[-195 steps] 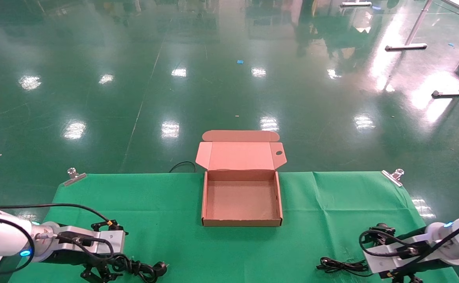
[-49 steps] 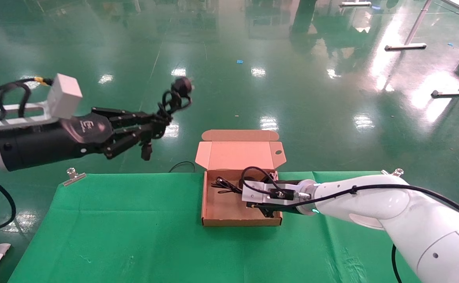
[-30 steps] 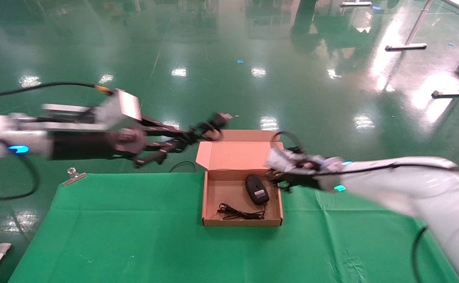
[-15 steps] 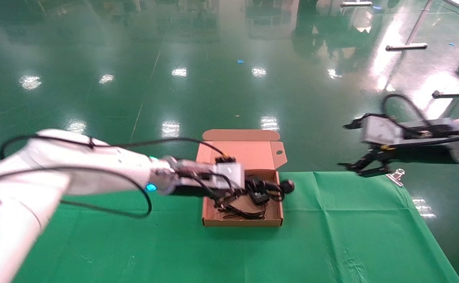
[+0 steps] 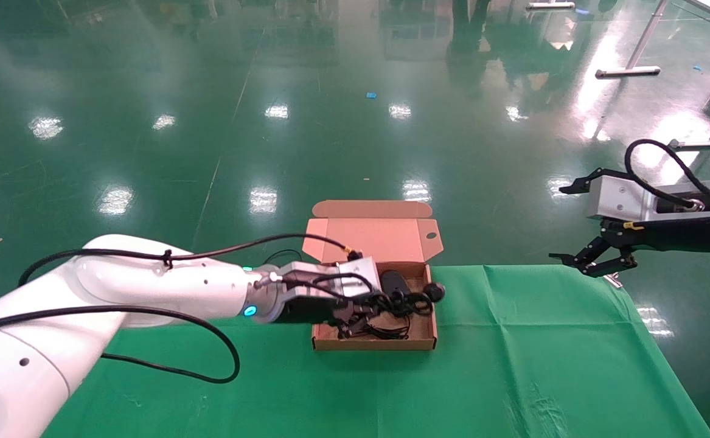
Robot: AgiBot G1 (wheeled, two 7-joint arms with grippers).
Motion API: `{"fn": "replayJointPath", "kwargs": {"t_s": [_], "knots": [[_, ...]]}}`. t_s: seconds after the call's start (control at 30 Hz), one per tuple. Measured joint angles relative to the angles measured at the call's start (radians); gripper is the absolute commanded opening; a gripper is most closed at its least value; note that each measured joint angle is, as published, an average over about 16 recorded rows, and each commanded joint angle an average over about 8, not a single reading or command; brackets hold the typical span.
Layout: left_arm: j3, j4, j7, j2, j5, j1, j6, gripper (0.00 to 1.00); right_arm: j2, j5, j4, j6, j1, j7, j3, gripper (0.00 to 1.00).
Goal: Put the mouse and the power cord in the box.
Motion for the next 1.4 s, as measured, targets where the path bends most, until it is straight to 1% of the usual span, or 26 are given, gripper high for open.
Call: {"fn": "replayJointPath", "kwargs": {"t_s": [0.13, 0.17, 0.4, 0.43, 0.63, 0.87, 1.07, 1.4], "knots": [[0.035, -0.011, -0.029, -0.001, -0.021, -0.007, -0.051, 0.01, 0.009, -0.002, 0.023, 0.006, -0.005, 0.015, -0.001, 1.0], [0.042, -0.015, -0.032, -0.001, -0.026, -0.009, -0.063, 0.08, 0.011, -0.002, 0.029, 0.007, -0.006, 0.018, -0.002, 1.0], [0.073, -0.03, -0.034, -0.001, -0.054, -0.014, -0.119, 0.95, 0.021, -0.004, 0.055, 0.012, -0.011, 0.033, -0.003, 1.0], [0.075, -0.031, -0.034, -0.001, -0.057, -0.015, -0.123, 1.0, 0.022, -0.004, 0.057, 0.012, -0.011, 0.034, -0.003, 1.0], [0.076, -0.035, -0.034, -0.003, -0.063, -0.014, -0.127, 1.0, 0.024, -0.004, 0.06, 0.012, -0.012, 0.036, -0.003, 1.0], [0.044, -0.066, -0.047, -0.034, -0.086, 0.008, -0.091, 1.0, 0.03, 0.012, 0.088, 0.001, -0.038, 0.057, 0.022, 1.0], [-0.01, -0.127, -0.07, -0.09, -0.134, 0.049, -0.034, 1.0, 0.046, 0.047, 0.15, -0.026, -0.093, 0.104, 0.075, 1.0], [-0.129, -0.264, -0.122, -0.215, -0.241, 0.139, 0.09, 1.0, 0.087, 0.131, 0.3, -0.09, -0.224, 0.215, 0.2, 1.0]]}}
